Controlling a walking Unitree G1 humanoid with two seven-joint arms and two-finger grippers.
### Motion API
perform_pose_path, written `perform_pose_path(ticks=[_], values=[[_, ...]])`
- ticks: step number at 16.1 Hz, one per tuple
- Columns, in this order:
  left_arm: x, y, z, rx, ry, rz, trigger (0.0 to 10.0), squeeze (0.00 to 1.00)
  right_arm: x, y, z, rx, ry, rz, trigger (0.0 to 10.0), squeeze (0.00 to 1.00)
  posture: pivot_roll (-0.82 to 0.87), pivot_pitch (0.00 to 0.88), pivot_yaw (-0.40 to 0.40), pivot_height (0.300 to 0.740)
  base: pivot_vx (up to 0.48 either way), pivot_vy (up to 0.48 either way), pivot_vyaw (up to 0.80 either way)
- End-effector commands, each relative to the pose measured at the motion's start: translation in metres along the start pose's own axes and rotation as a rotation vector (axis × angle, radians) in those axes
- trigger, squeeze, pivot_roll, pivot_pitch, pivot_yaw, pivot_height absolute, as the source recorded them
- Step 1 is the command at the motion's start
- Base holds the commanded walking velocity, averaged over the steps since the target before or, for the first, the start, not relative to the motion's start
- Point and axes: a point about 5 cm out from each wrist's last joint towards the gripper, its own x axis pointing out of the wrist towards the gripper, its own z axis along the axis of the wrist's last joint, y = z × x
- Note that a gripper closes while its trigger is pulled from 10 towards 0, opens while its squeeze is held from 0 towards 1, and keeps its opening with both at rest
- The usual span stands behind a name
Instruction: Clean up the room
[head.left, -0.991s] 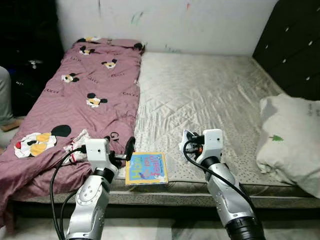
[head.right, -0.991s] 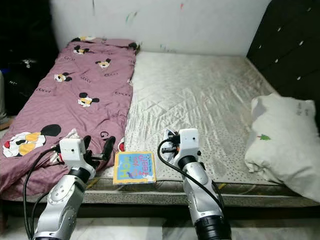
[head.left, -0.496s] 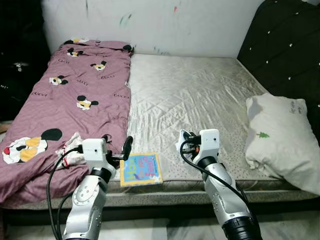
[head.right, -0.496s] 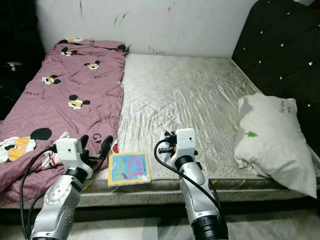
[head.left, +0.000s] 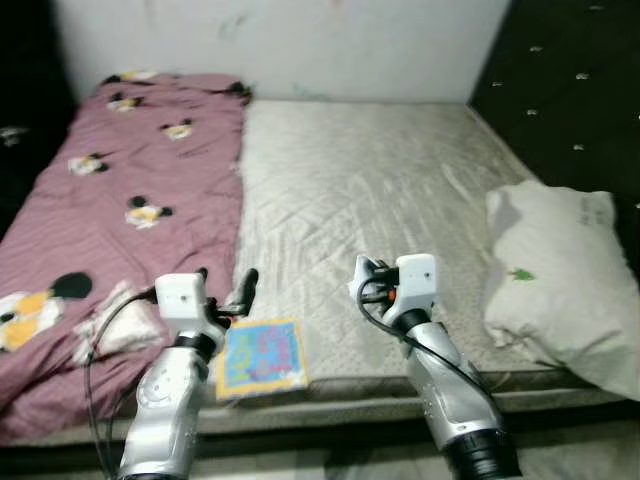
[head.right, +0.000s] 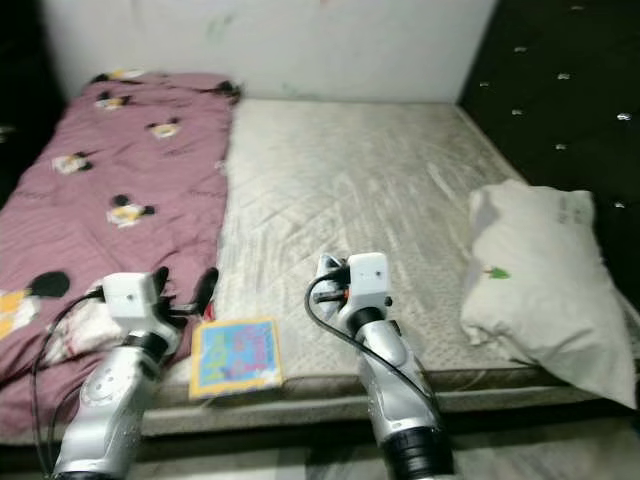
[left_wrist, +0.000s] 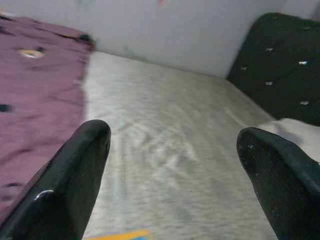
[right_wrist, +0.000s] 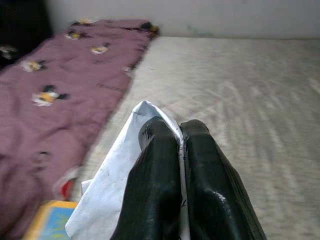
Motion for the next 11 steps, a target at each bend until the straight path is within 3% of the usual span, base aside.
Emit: perform_pose_path(ticks=[1,8,11], values=[[-0.0013,0.0030,0.0019,0.019,0.001,-0.002,10.0,0.00,0.0020,0.0027,0.0029,0.003,-0.011,0.006,10.0,0.00,0.03,0.000,-0.042,0.740,0.289,0.000,0.00],[0.0017,0.0074,-0.0020,0.028,0.035,0.057,10.0,0.00,0.0024,0.0023,0.0021,0.002,-0.011,0.005,10.0,0.00,0.03,0.000,-0.041,0.740,0.042,0.000,0.00],[0.0021,0.0071,-0.0020,0.027,0.034,0.054,10.0,0.00,0.0032,0.0027,0.0025,0.004,-0.012,0.009,10.0,0.00,0.03,0.000,-0.043,0.740,0.000,0.419,0.00]])
